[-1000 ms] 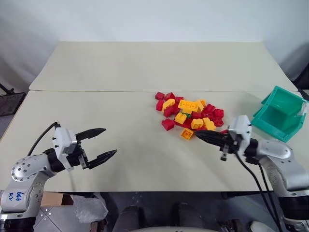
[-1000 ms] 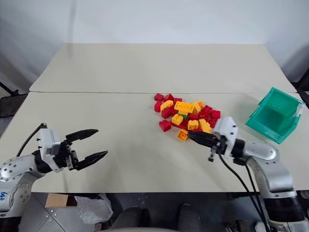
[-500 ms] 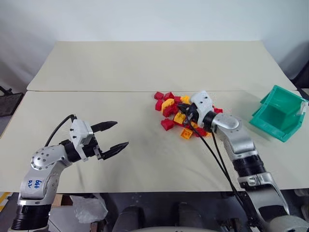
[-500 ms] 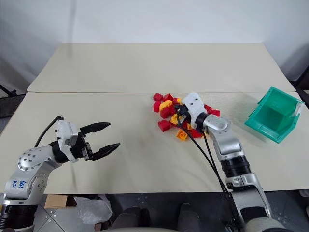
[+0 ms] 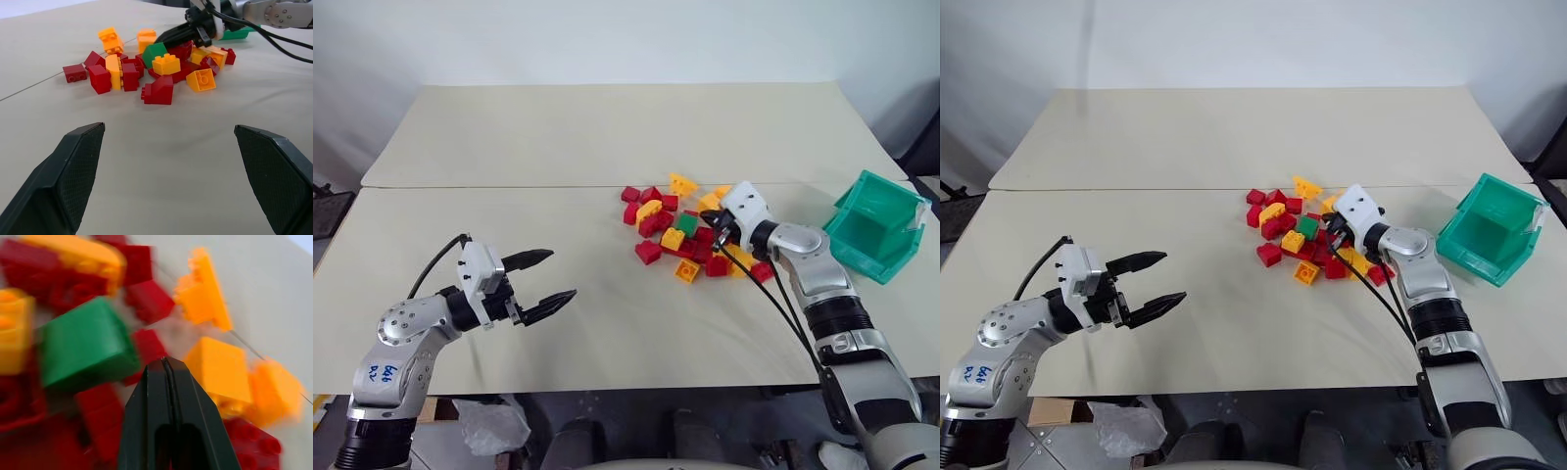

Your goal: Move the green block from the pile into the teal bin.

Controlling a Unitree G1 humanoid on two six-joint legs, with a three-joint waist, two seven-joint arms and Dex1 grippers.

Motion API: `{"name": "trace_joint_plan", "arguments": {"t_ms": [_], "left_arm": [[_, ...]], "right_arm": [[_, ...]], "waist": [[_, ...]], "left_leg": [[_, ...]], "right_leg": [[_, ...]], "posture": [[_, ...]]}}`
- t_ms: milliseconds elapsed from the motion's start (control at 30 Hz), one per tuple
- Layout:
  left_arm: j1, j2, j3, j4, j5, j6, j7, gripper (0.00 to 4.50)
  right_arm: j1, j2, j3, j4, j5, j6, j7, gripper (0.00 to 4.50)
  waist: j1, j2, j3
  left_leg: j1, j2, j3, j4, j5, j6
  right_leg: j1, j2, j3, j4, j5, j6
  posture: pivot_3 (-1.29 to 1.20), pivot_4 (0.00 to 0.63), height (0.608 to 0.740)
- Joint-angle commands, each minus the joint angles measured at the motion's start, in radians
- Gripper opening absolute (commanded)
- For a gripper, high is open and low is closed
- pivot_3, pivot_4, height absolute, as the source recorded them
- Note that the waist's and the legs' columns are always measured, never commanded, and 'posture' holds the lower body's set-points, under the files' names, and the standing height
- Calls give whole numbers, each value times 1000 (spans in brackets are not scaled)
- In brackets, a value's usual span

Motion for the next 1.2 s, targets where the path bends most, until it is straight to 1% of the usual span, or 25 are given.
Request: {"name": "trace_joint_plan", "arguments": {"t_ms": [33, 167, 267, 367, 433, 467, 600, 700, 867, 967, 1000, 1067, 1100, 1200], "left_arm": [[-12, -6, 10, -27, -20, -1, 6, 4500], [0, -5, 17, -43, -26, 6, 11, 4500], [12, -2, 25, -52, -31, 13, 12, 4500], [23, 0, 33, -64, -40, 21, 15, 4500], [29, -2, 42, -67, -45, 25, 18, 4500], [31, -2, 46, -67, -44, 22, 18, 4500], [38, -6, 57, -62, -45, 15, 22, 4500], [41, -3, 60, -46, -33, -8, 11, 4500], [25, -5, 78, 9, -9, -71, 9, 4500], [16, -2, 77, 26, -32, -63, -7, 4500], [14, 0, 72, 30, -32, -61, -16, 4500], [11, 2, 61, 31, -35, -55, -33, 4500], [8, 1, 59, 28, -37, -51, -36, 4500], [-9, 2, 54, 21, -56, -27, -48, 4500]], "right_arm": [[60, 21, 63, -106, -2, 48, 80, 24], [124, 7, 75, -258, 16, 129, 130, 24], [169, -39, 56, -345, 31, 172, 163, 24], [213, -94, 8, -416, 75, 201, 208, 24], [251, -133, -58, -452, 139, 167, 245, 24], [274, -147, -110, -460, 185, 137, 267, 24], [353, -198, -279, -431, 310, 102, 314, 24], [437, -247, -385, -385, 380, 100, 371, 619], [555, -310, -510, -260, 401, 32, 407, 2238], [586, -309, -525, -218, 387, -34, 409, 3237], [589, -304, -522, -223, 386, -35, 404, 3585], [570, -281, -530, -249, 409, 8, 349, 4273], [564, -275, -525, -284, 433, 46, 343, 4487], [538, -265, -472, -456, 523, 214, 330, 4487]], "waist": [[0, -1, 0], [0, -1, -1], [9, -1, -1], [25, -1, 0], [28, -1, 0], [30, -1, 0], [28, -1, 0], [30, -1, 0], [29, -1, 0], [26, -1, 0], [23, -1, 0], [20, -1, 0], [20, -1, 0], [23, 1, 0]], "left_leg": [[0, 0, 0, 0, 0, 0], [0, 1, 0, 0, 0, 0], [0, 0, -1, 0, 0, 0], [-1, -3, -1, 0, 0, 1], [-1, -3, -1, 1, 0, 1], [-1, -3, -1, 1, 0, 1], [-1, -2, 0, 0, 0, 1], [-1, -2, 0, 0, 0, 1], [0, -2, 2, 0, 0, 1], [0, -2, 3, 0, 0, 1], [1, -1, 4, 0, 0, 1], [2, 0, 6, 0, 0, 1], [2, 0, 6, 0, 0, 1], [2, 1, 6, 0, 0, 1]], "right_leg": [[0, 0, 0, 0, 0, 0], [0, 0, 0, 0, 0, 0], [0, -1, 0, 0, 0, 0], [0, -3, 0, -1, 0, 1], [0, -3, 0, -2, 0, 1], [0, -3, 0, -2, 0, 1], [1, -2, -1, -2, 0, 1], [1, -2, -1, -3, 0, 1], [2, -2, 0, -3, 0, 1], [2, -2, 0, -3, 0, 1], [2, -2, 1, -3, 0, 1], [2, -1, 3, -3, 0, 1], [1, -1, 3, -3, 1, 1], [1, -1, 3, -2, 1, 1]], "posture": [[0, 150, 740], [0, 150, 740], [0, 150, 740], [0, 150, 740], [0, 150, 740], [0, 150, 740], [0, 150, 740], [0, 150, 740], [0, 150, 740], [0, 150, 740], [0, 150, 740], [0, 150, 740], [0, 150, 740], [0, 150, 740]]}}
